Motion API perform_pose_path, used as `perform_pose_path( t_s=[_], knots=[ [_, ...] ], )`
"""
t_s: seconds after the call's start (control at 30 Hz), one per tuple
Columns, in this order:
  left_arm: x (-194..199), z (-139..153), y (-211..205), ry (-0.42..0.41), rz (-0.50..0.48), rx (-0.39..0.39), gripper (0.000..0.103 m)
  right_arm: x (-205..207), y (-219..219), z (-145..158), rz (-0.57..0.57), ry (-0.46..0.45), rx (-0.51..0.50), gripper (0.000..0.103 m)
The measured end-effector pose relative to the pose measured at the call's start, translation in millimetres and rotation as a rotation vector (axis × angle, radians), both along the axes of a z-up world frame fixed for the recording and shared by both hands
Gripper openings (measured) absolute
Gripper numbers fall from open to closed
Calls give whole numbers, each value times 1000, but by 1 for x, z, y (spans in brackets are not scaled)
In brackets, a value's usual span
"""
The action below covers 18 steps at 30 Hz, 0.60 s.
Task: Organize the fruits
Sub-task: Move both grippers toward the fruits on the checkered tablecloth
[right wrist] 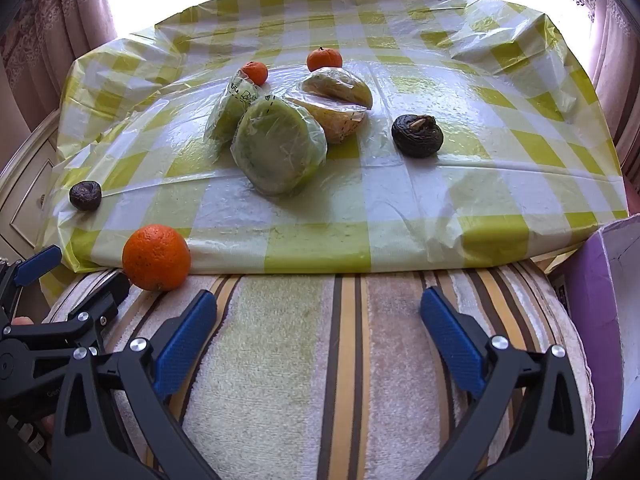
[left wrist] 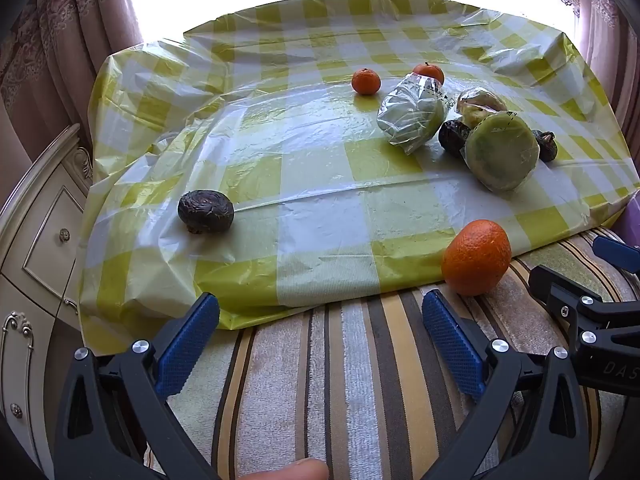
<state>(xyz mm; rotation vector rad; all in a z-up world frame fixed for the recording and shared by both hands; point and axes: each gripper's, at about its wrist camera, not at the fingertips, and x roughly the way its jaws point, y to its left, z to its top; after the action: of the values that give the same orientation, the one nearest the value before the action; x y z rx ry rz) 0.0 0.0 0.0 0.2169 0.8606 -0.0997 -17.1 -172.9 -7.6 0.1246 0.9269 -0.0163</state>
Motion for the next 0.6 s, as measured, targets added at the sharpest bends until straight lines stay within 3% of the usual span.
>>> perform_pose_path(
  t_s=[0.37, 0.6],
  knots=[
    [1, 1, 0, 3, 0, -10, 98, 0, 0, -1, 0, 1, 0, 102],
    [-4, 5, 8, -4, -12, -80, 98, 6, -2, 1, 30, 63, 5, 102]
  ],
)
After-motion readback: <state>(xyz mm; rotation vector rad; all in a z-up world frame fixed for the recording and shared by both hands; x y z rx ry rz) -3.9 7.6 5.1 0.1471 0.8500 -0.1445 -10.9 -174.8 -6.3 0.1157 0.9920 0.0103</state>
